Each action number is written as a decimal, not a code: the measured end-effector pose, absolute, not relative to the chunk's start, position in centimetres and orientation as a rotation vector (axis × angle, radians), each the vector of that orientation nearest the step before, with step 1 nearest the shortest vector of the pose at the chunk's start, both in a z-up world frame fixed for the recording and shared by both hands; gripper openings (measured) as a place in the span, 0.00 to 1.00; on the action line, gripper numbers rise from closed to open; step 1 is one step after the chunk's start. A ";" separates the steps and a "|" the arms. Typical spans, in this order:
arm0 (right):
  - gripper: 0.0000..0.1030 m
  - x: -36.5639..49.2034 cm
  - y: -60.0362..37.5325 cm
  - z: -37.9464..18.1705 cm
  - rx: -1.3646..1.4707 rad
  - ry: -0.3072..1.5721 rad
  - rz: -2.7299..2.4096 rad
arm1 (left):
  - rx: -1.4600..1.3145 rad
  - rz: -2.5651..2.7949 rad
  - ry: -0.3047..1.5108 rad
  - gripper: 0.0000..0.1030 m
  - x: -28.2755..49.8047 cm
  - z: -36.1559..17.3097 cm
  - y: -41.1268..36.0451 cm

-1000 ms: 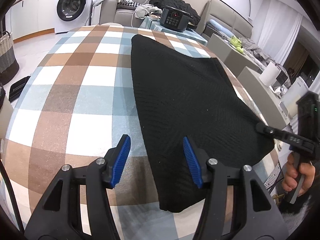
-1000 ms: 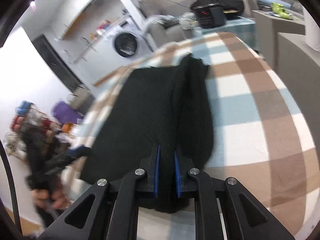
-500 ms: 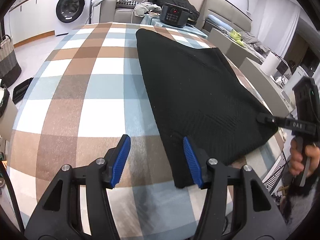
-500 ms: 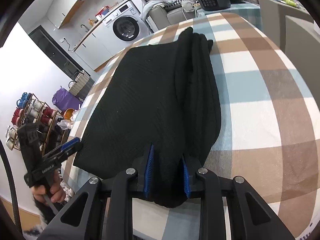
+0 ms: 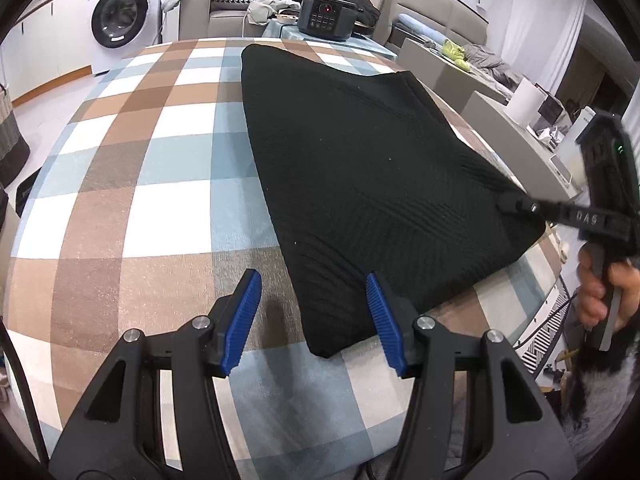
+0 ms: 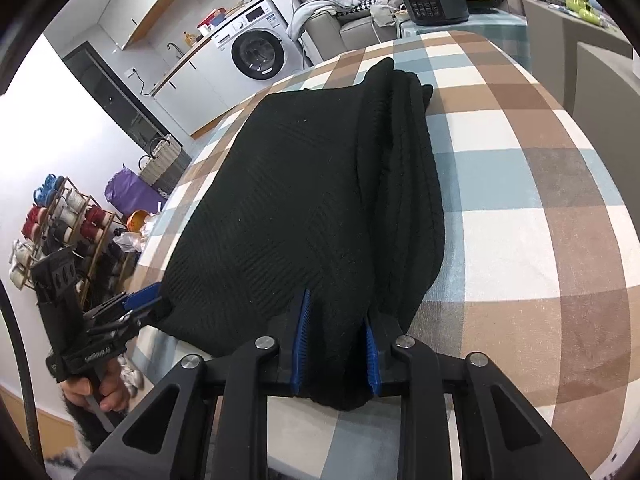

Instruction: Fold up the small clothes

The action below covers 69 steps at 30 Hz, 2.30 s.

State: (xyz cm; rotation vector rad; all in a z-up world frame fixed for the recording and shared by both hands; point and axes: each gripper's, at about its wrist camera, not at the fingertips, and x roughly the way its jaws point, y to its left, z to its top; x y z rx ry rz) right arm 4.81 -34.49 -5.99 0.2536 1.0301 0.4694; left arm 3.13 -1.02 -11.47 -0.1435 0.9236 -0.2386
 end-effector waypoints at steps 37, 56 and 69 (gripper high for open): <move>0.09 4.2 -35.6 -4.6 0.260 0.961 0.470 | -0.163 -0.327 0.892 0.16 2.9 -12.2 -2.7; 0.37 9.9 -36.2 -4.2 0.309 0.917 0.435 | -0.180 -0.364 0.889 0.38 5.7 -10.1 -6.9; 0.04 16.0 -32.4 -3.6 0.083 0.846 0.460 | -0.047 -0.517 0.889 0.53 8.1 -10.6 -15.2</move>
